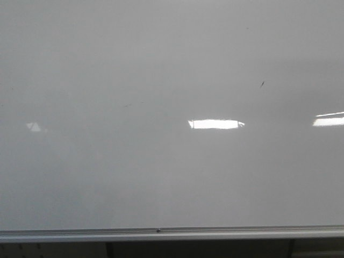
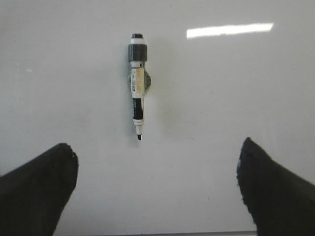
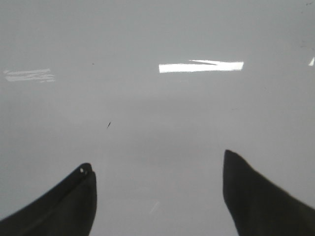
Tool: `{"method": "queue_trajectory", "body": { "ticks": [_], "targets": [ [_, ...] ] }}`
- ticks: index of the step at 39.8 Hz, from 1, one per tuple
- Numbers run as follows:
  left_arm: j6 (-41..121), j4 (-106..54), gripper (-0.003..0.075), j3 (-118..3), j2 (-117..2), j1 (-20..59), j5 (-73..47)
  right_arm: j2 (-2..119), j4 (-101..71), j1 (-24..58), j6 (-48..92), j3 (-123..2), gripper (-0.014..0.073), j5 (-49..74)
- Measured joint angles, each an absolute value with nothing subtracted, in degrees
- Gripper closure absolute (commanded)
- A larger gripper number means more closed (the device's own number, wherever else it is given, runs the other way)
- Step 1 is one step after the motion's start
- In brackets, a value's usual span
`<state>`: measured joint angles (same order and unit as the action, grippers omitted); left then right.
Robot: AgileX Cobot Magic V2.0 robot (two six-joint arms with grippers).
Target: Write number 0 on whiteboard
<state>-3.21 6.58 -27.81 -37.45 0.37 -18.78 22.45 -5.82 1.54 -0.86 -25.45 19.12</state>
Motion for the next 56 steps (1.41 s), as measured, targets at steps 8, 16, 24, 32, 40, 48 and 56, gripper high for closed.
{"method": "queue_trajectory", "body": {
  "ticks": [8, 16, 24, 32, 40, 48, 56],
  "targets": [
    [-3.2, 7.2, 0.0101, -35.2, -54.7, -2.6, -18.3, 22.5, -5.8, 1.5, -0.9, -25.4, 0.0034, 19.1],
    [-3.2, 7.4, 0.0101, -41.8, -68.4, -6.4, -17.0, 22.5, -5.9, 1.5, -0.9, -25.4, 0.0034, 19.1],
    [-3.2, 7.4, 0.0101, -44.9, -78.6, -6.4, -12.5, 22.5, -5.9, 1.5, -0.9, -25.4, 0.0034, 19.1],
    [-3.2, 7.4, 0.0101, -47.8, -85.7, -6.4, -10.3, 22.5, -5.9, 1.5, -0.9, -25.4, 0.0034, 19.1],
    [-3.2, 7.4, 0.0101, -50.0, -89.9, -6.4, -8.5, 22.6, -5.9, 1.5, -0.9, -25.4, 0.0034, 19.2],
    [-3.0, 7.4, 0.0169, -51.1, -91.1, -6.4, -8.3, 22.6, -5.9, 1.5, -0.9, -25.4, 0.0034, 19.5],
    [-2.9, 7.4, 0.046, -51.3, -91.5, -6.4, -8.2, 22.6, -5.9, 1.5, -0.9, -25.4, 0.0034, 19.6]
  ]
}}
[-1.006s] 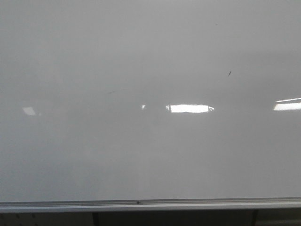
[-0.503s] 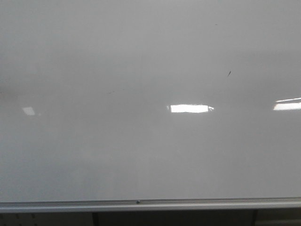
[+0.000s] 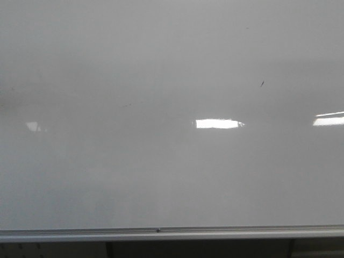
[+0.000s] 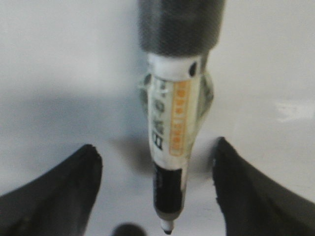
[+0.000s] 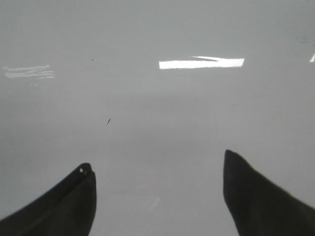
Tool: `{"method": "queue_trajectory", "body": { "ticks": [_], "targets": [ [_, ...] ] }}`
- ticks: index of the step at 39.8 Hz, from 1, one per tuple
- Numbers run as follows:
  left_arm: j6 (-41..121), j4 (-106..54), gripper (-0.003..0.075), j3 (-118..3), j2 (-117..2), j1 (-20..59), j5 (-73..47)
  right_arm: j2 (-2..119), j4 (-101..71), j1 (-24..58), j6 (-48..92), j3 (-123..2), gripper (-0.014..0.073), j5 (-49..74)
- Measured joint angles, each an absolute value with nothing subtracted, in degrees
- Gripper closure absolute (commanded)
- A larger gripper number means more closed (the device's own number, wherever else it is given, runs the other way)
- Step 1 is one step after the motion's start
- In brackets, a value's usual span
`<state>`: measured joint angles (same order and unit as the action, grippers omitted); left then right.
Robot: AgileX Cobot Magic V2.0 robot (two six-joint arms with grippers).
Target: Write number 0 on whiteboard
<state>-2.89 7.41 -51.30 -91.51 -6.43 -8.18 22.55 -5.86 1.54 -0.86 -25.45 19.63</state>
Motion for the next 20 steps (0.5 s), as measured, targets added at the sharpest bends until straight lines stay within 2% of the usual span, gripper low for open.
{"method": "queue_trajectory", "body": {
  "ticks": [8, 15, 20],
  "targets": [
    [-2.9, 7.4, 0.0737, -51.4, -91.6, -6.4, -8.5, 22.6, -5.9, 1.5, -0.9, -25.4, 0.0034, 19.7],
    [-2.9, 7.0, 0.0738, -51.6, -91.6, -6.2, -10.6, 22.6, -5.9, 1.5, -0.9, -25.4, 0.0034, 19.7],
    [-2.7, 6.9, 0.0738, -51.6, -90.8, -3.9, -16.5, 22.6, -5.9, 1.5, -0.9, -25.4, 0.0034, 19.7]
  ]
}}
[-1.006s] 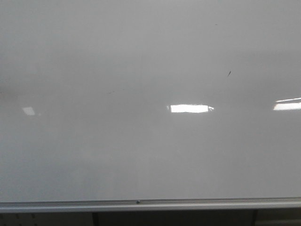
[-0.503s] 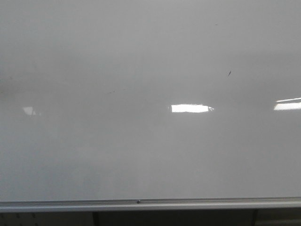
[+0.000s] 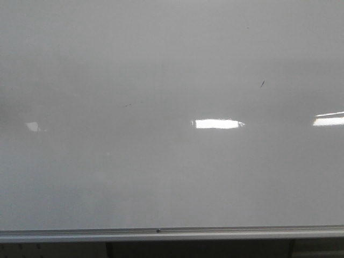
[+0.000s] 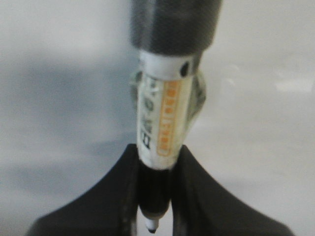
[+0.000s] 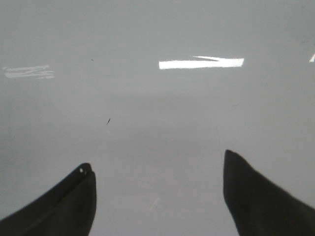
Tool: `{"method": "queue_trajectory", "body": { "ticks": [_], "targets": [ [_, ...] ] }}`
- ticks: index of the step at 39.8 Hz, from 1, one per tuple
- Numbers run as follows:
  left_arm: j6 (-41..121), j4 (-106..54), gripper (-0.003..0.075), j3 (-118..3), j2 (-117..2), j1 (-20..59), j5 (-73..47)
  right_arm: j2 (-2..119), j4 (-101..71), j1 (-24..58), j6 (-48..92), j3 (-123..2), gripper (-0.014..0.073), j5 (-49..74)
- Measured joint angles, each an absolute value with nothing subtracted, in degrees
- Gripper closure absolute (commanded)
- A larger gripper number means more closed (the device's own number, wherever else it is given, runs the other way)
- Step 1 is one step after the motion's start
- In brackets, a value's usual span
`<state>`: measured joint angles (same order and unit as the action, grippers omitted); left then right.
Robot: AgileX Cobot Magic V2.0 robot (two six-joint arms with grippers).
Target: Write number 0 on whiteboard
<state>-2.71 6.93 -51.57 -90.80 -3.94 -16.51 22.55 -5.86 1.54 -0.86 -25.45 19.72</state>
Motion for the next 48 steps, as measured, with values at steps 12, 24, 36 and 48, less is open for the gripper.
{"method": "queue_trajectory", "body": {
  "ticks": [12, 24, 36, 48],
  "targets": [
    [12.8, -4.3, 0.0739, -55.1, -86.9, 10.9, -36.4, 26.9, -5.9, 1.5, -0.9, -30.4, 0.0034, 28.8],
    [37.5, -24.8, 0.0739, -60.6, -86.8, 27.7, -55.8, 37.6, -12.5, 1.5, 6.5, -41.3, 0.0034, 43.3],
    [53.3, -37.8, 0.0739, -62.3, -86.8, 35.9, -66.6, 51.0, -41.2, 1.5, 34.3, -49.8, 0.0034, 61.7],
    [56.4, -41.2, 0.0739, -62.3, -86.8, 36.4, -69.2, 65.9, -56.3, 4.4, 47.9, -55.3, 0.0034, 69.7]
  ]
}}
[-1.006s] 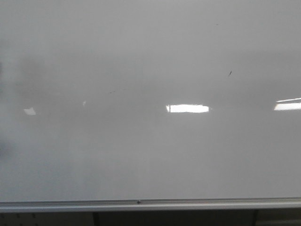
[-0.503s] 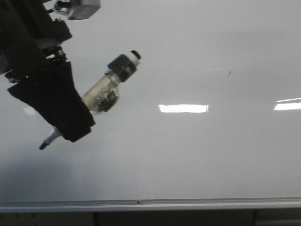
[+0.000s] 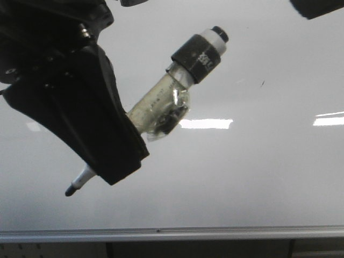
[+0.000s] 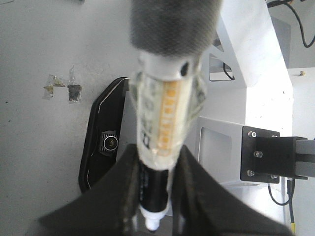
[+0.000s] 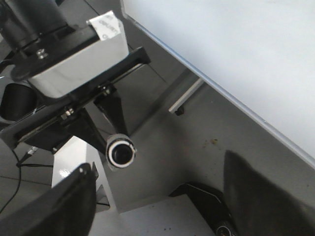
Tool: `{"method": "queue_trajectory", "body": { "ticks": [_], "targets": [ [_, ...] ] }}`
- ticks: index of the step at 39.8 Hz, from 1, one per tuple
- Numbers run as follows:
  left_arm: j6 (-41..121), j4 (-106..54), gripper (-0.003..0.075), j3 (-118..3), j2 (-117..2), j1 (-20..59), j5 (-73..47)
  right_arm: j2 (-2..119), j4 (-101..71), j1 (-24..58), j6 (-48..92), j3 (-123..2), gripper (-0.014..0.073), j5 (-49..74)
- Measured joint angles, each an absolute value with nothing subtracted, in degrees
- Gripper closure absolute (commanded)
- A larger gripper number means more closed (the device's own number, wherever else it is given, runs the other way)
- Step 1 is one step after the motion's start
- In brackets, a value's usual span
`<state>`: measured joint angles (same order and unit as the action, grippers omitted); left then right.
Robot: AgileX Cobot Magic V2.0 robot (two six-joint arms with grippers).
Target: Write number 0 on whiteboard
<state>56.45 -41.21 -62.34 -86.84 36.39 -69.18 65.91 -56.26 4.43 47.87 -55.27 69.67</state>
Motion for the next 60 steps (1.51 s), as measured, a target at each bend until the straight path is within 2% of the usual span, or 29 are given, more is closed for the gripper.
{"method": "queue_trajectory", "body": {
  "ticks": [13, 26, 31, 44, 45, 50, 55, 60],
  "targets": [
    [56.7, -41.3, 0.0739, -62.3, -86.8, 36.4, -69.2, 77.9, -56.8, 14.9, 48.6, -60.0, 0.0034, 69.6],
    [56.8, -41.3, 0.0739, -62.3, -86.8, 36.4, -69.2, 81.7, -56.9, 21.9, 48.7, -60.3, 0.0038, 69.3],
    [56.8, -41.3, 0.0739, -62.3, -86.8, 36.4, -69.2, 81.8, -56.9, 22.2, 48.7, -60.3, 0.0155, 69.3],
    [56.8, -41.7, 0.0739, -62.3, -86.8, 36.4, -69.3, 81.9, -56.7, 22.2, 48.7, -60.3, 0.0643, 69.1],
    [56.8, -41.7, 0.0739, -62.3, -86.8, 36.4, -69.3, 81.9, -56.7, 22.2, 48.7, -60.3, 0.0669, 69.1],
    [56.8, -41.7, 0.073, -62.3, -86.8, 36.4, -69.2, 81.9, -56.7, 22.2, 48.7, -60.3, 0.0662, 69.1],
    [56.8, -41.7, 0.0626, -62.3, -86.8, 36.4, -69.1, 81.9, -56.7, 22.2, 48.7, -60.3, 0.0662, 69.1],
    [56.8, -41.8, 0.0411, -62.3, -86.8, 36.4, -69.1, 81.9, -56.7, 22.2, 48.7, -60.4, 0.0662, 69.1]
  ]
}}
